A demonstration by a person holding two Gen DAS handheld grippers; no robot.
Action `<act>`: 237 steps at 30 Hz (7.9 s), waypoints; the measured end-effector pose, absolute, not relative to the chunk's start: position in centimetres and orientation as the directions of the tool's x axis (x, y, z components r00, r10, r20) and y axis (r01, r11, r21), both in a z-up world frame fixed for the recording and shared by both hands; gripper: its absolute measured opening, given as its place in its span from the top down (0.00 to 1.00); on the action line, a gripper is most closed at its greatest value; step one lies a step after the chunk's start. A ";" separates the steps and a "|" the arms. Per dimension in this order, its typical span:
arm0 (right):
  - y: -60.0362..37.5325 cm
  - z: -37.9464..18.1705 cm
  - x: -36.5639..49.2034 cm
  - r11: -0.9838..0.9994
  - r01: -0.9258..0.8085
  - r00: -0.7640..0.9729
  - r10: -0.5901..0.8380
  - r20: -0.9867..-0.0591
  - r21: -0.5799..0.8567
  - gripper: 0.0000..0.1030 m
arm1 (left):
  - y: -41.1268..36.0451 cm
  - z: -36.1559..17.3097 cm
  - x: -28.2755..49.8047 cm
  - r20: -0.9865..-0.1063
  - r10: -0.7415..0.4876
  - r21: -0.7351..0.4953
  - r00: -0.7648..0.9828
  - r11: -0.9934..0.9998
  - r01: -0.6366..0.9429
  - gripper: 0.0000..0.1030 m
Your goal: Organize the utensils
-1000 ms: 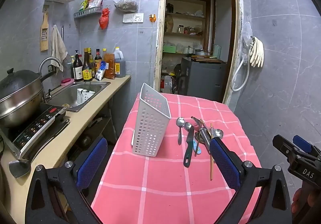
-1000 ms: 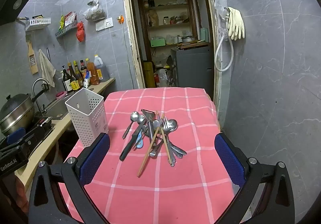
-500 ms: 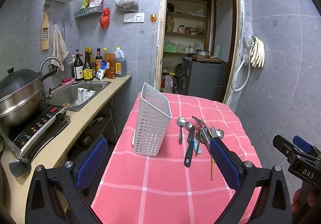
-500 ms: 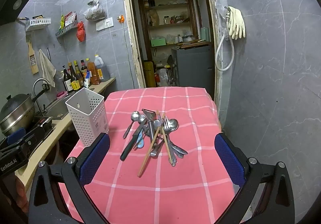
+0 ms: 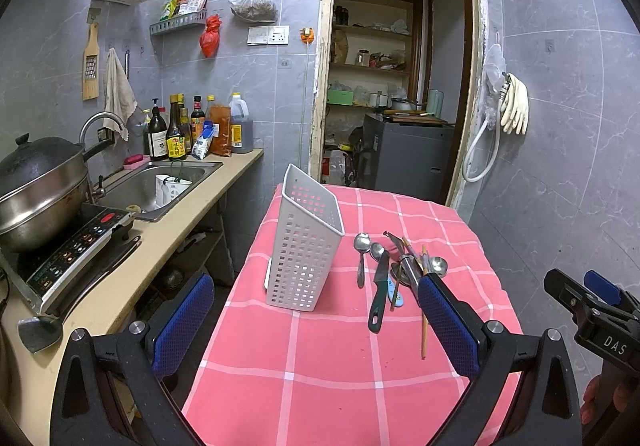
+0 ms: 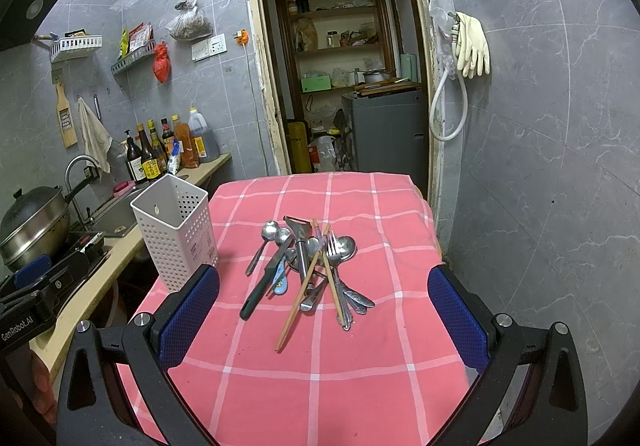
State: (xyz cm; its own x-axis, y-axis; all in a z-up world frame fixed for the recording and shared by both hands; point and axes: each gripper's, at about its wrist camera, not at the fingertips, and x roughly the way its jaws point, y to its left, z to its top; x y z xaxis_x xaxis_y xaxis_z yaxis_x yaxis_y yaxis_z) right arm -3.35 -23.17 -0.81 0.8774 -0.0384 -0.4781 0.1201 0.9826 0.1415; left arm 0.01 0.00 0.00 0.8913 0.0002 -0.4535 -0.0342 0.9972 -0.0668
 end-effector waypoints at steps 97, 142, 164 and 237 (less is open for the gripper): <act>-28.2 -4.5 5.3 0.956 0.171 0.761 0.027 -0.648 0.240 0.07 | -4.6 -3.0 11.5 -0.635 -0.380 -0.181 0.672 0.920 0.348 0.24; -29.4 -19.5 25.7 0.891 -0.071 0.472 0.426 -0.772 0.448 0.97 | -10.6 -14.5 33.1 -0.817 -0.407 -0.439 0.409 0.898 0.016 0.94; -28.4 -5.9 20.6 0.996 0.008 0.750 0.053 -0.659 0.089 0.98 | -8.9 -2.3 27.3 -0.637 -0.388 -0.342 0.666 0.917 0.206 0.97; -11.4 -0.2 20.2 0.966 -0.233 0.849 0.259 -0.461 0.114 0.80 | 7.3 -0.3 22.3 -0.568 -0.252 -0.135 0.784 0.968 0.214 0.34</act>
State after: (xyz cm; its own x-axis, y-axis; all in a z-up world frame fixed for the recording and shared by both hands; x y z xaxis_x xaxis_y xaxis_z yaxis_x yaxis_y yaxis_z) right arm 20.24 -11.39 -0.25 0.8486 0.2588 -0.4615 -0.2326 0.9659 0.1139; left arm 22.34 7.26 -0.28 0.7837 -0.2524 -0.5676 0.2136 0.9675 -0.1352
